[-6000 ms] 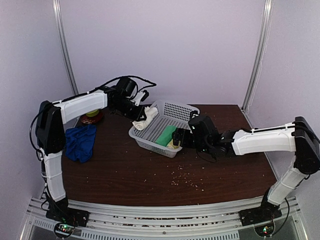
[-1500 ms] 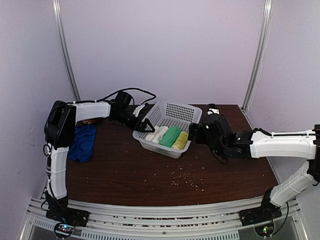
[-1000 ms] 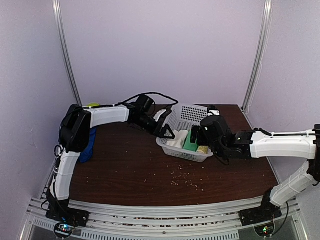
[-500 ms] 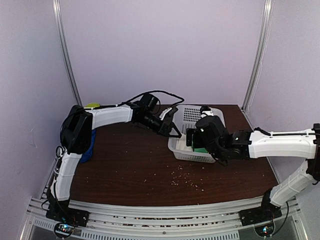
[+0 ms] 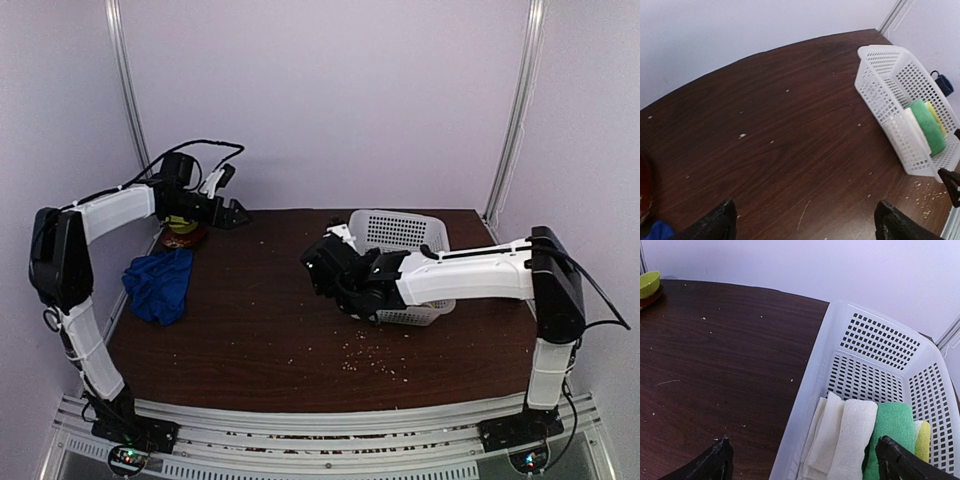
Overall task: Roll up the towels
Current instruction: Move the bin to the corner of the board.
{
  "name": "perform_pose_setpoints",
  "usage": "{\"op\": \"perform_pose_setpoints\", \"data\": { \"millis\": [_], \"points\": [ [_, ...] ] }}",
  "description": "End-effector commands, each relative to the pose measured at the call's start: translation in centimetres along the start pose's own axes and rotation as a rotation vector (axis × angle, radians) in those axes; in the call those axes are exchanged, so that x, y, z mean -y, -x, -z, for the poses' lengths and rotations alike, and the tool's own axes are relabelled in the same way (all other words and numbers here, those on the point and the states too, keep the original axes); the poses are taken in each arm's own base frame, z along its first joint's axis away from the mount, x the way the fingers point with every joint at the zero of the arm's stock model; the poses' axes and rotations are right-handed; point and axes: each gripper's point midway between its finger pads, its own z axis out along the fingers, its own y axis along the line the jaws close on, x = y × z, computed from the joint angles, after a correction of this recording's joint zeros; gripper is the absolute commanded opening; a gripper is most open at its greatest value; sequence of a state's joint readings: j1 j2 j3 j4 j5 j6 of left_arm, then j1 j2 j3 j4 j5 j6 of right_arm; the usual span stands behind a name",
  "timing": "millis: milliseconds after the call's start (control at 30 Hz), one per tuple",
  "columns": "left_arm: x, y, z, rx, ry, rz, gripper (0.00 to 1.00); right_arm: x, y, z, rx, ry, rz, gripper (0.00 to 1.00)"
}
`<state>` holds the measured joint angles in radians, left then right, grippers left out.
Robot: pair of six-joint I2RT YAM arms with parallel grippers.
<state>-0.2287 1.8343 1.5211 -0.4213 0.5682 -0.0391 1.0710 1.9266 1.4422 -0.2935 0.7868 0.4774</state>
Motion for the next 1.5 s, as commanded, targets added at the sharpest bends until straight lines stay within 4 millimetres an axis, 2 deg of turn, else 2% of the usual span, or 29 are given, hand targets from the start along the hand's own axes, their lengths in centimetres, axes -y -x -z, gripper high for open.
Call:
{"op": "perform_pose_setpoints", "data": {
  "millis": [0, 100, 300, 433, 533, 700, 867, 1133, 1333, 1467],
  "points": [
    [-1.7, -2.4, 3.7, -0.039, 0.177, -0.123, 0.98, 0.4, -1.8, -0.8, -0.015, -0.118, 0.092, 1.00],
    [-3.3, -4.0, 6.3, -0.050, 0.225, -0.093, 0.98, 0.6, -2.8, -0.7, -0.025, -0.134, 0.111, 1.00],
    [-6.4, -6.6, 9.8, -0.059, 0.292, 0.011, 0.98, 2.1, -5.0, -0.5, -0.049, -0.160, 0.161, 1.00],
    [-7.5, -7.8, 11.5, -0.019, 0.292, 0.063, 0.98, 3.5, -5.9, -0.6, -0.060, -0.194, 0.210, 1.00],
    [-7.5, -8.0, 12.2, -0.004, 0.307, 0.056, 0.98, 4.8, -5.9, -0.6, -0.060, -0.227, 0.232, 1.00],
    [-7.4, -7.8, 12.7, 0.014, 0.323, 0.041, 0.98, 8.5, -5.7, -1.4, -0.080, -0.279, 0.225, 0.99],
    [-7.5, -8.4, 12.2, 0.003, 0.314, 0.049, 0.98, 12.2, -5.8, -2.9, -0.114, -0.327, 0.228, 0.99],
    [-7.4, -8.8, 11.9, -0.001, 0.300, 0.054, 0.98, 18.1, -7.0, -6.0, -0.200, -0.424, 0.296, 1.00],
    [-7.2, -9.2, 11.6, -0.006, 0.282, 0.060, 0.98, 21.5, -7.2, -7.6, -0.239, -0.486, 0.334, 1.00],
    [-7.2, -9.3, 11.4, -0.009, 0.276, 0.063, 0.98, 22.6, -6.8, -8.8, -0.249, -0.493, 0.357, 0.99]
  ]
}}
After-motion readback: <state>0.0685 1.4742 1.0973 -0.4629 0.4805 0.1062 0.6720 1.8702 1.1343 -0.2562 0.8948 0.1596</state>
